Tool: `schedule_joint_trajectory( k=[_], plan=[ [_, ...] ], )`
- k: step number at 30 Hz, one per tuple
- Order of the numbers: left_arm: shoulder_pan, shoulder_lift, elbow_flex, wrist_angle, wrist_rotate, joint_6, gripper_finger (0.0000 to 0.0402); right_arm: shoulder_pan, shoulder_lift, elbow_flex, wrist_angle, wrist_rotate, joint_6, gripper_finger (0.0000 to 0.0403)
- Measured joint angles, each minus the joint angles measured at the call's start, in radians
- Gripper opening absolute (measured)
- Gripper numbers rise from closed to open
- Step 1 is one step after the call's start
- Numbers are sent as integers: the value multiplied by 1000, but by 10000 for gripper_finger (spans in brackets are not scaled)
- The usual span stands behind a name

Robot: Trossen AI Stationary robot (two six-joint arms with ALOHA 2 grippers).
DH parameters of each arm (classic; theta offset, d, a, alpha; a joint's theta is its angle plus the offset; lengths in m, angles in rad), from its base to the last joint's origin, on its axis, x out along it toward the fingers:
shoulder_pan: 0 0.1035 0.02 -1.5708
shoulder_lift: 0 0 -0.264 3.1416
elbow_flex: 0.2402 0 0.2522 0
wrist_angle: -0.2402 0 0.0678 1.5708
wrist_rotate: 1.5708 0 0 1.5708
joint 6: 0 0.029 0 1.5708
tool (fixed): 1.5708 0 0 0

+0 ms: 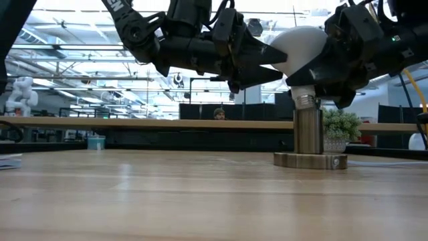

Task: Screw lightbulb
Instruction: Insert the lightbulb into the bronze lamp socket

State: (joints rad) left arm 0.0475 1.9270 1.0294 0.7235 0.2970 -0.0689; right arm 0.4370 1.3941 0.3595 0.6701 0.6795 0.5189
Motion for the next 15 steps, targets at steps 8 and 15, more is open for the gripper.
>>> schedule_joint_trajectory(
  k=[8, 15],
  plan=[
    [-3, 0, 0, -3, -2, 0, 284, -11, 0, 0, -36, -1, -34, 175],
    [-3, 0, 0, -11, -2, -1, 284, -11, 0, 0, -32, -1, -54, 175]
  ],
)
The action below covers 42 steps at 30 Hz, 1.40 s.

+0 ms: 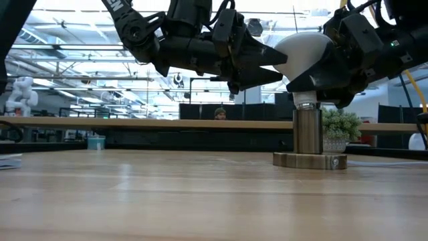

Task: Screw lightbulb
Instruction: Insert the lightbulb into the bronze lamp socket

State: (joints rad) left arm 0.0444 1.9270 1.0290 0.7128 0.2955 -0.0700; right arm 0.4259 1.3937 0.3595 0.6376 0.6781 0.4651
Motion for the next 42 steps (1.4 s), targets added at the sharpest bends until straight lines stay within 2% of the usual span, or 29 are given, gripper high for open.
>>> schedule_joint_trajectory(
  k=[19, 30, 37, 42],
  plan=[
    [-28, 0, 0, 1, -11, -10, 284, 0, 0, 0, -33, -50, 13, 176],
    [-28, 0, 0, 0, -17, -27, 284, 0, -1, 0, -31, -51, -25, 203],
    [-28, 0, 0, -3, -17, -28, 284, 1, -67, 0, -67, -51, -46, 214],
    [-28, 0, 0, -5, -18, -28, 284, 1, -117, 0, -175, -55, -26, 214]
  ],
)
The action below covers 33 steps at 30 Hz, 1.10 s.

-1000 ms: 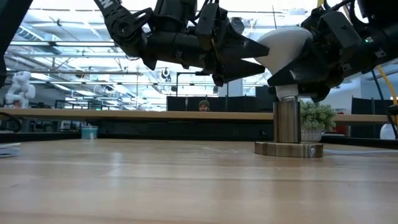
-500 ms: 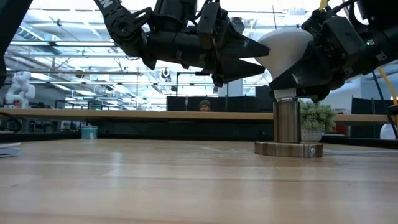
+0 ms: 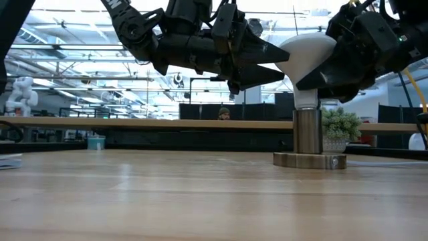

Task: Screw lightbulb
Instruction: Insert the lightbulb into the bronze lamp socket

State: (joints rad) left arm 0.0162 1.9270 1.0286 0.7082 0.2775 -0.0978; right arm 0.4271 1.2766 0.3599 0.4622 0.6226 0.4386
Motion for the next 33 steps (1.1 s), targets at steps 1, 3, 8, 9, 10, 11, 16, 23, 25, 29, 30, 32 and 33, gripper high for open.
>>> schedule_joint_trajectory(
  k=[1, 3, 8, 9, 10, 11, 16, 23, 25, 29, 30, 32, 33],
  plan=[
    [0, 0, 0, 0, 0, 0, 284, 0, -5, 0, -16, -4, 14, 214],
    [0, 0, 0, 0, 0, 0, 284, 0, -9, 0, -37, -28, 36, 214],
    [0, 0, 0, 0, -4, 0, 284, 0, -9, 0, -35, -56, 47, 214],
    [0, 0, 0, 0, -5, 0, 284, 0, -9, 0, -34, -56, 47, 214],
    [0, 0, 0, 0, -5, 0, 284, 0, -9, 0, -31, -56, 44, 214],
    [0, 0, 0, 0, -6, 0, 284, 0, -9, 0, -29, -56, 42, 214],
    [0, 0, 0, 0, -6, 0, 284, 0, -9, 0, -29, -77, 41, 214],
    [0, 0, 0, 0, -6, 0, 284, 0, -9, 0, -28, -79, 46, 214],
    [0, 0, 0, 0, -6, 0, 284, 0, -9, 0, -29, -79, 47, 214],
    [0, 0, 0, -1, -5, 0, 284, 0, -9, 0, -47, -79, 47, 214],
    [0, 0, 0, -1, -5, 0, 284, 0, -9, 0, -49, -79, 48, 214],
    [0, 0, 0, -1, -5, 0, 284, 0, -9, 0, -49, -79, 47, 214],
    [0, 0, 0, -1, -5, 0, 284, 0, -9, 0, -49, -79, 47, 214]
  ],
)
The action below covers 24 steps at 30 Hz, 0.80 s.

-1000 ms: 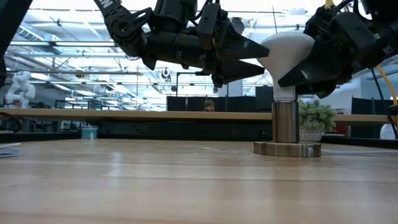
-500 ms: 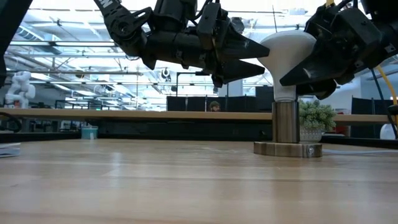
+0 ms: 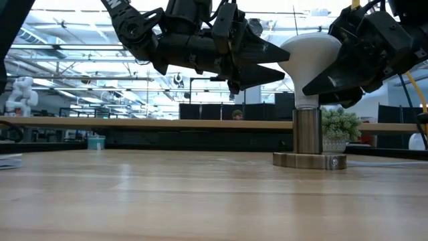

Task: Screw lightbulb
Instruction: Insert the lightbulb into the bronze lamp socket

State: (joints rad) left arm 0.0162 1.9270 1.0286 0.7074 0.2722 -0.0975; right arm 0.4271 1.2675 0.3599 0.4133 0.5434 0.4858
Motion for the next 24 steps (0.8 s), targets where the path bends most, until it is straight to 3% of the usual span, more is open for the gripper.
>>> schedule_joint_trajectory(
  k=[24],
  plan=[
    [0, 0, 0, -50, 1, 3, 284, 0, -1, 3, -19, -26, 0, 214]
  ],
)
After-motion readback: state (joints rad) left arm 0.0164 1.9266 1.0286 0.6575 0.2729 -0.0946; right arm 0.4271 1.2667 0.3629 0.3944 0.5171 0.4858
